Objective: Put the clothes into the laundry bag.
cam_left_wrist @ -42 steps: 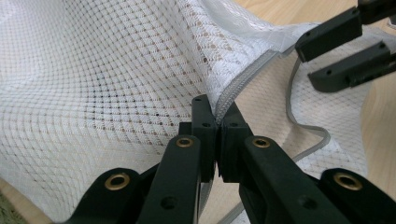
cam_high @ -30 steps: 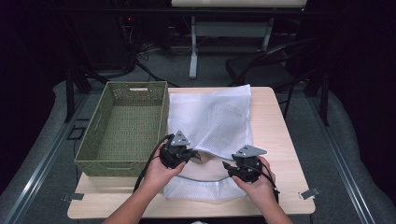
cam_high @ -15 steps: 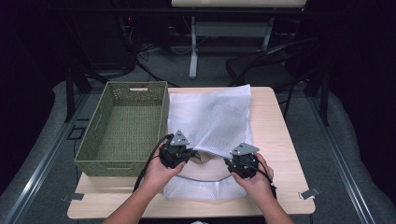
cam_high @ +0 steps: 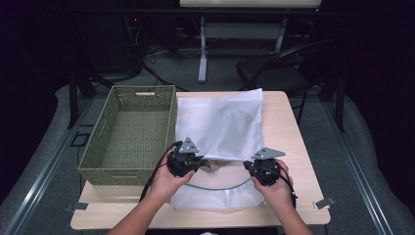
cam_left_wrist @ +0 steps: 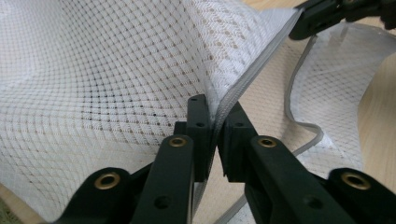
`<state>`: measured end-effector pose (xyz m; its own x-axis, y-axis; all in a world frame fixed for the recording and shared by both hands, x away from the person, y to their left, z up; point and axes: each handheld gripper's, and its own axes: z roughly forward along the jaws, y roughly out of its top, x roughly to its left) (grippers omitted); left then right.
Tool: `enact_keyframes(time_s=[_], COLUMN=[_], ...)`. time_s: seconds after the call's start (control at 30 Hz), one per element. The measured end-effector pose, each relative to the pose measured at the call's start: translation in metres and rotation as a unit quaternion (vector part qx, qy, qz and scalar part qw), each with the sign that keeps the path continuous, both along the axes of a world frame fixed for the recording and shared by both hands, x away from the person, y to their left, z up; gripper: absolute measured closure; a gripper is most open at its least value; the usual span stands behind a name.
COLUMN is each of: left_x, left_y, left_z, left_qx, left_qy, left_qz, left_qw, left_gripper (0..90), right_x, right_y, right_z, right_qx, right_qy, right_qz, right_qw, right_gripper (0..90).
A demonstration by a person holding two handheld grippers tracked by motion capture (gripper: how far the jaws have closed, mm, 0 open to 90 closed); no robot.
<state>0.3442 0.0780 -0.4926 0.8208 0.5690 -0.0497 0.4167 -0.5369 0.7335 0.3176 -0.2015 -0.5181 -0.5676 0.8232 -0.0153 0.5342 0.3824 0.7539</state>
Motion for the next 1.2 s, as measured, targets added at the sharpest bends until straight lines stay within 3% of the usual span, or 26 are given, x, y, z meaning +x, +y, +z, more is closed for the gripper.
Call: enact_keyframes(time_s=[0.13, 0.27, 0.53, 0.87, 1.03, 1.2], left_x=[0.000, -0.003, -0.012, -0.023, -0.021, -0.021], left_y=[-0.001, -0.001, -0.003, -0.002, -0.004, -0.010], left_z=[-0.003, -0.007, -0.021, -0.042, -0.054, -0.062], left_qx=[0.003, 0.027, 0.057, 0.075, 0.091, 0.117], left_qy=[-0.003, -0.011, -0.018, -0.036, -0.036, -0.048], left_qz=[-0.001, -0.001, -0.008, 0.002, 0.008, -0.001], left_qw=[1.0000, 0.9996, 0.9982, 0.9966, 0.9952, 0.9920], left_gripper=[75.4, 67.4, 64.8, 61.1, 64.4, 61.0], right_x=[-0.002, -0.003, -0.006, -0.007, -0.007, -0.007], right_y=[-0.004, -0.007, -0.014, -0.017, -0.017, -0.018], right_z=[0.005, 0.006, 0.010, 0.012, 0.012, 0.010], right_qx=[0.008, 0.006, 0.005, 0.010, 0.008, 0.004], right_qy=[-0.009, -0.011, -0.010, -0.010, -0.005, -0.001], right_qz=[-0.008, -0.009, -0.010, -0.013, -0.012, -0.009], right_qw=[0.9999, 0.9999, 0.9999, 0.9998, 0.9999, 0.9999], right_gripper=[88.8, 88.9, 88.9, 88.9, 88.9, 88.9])
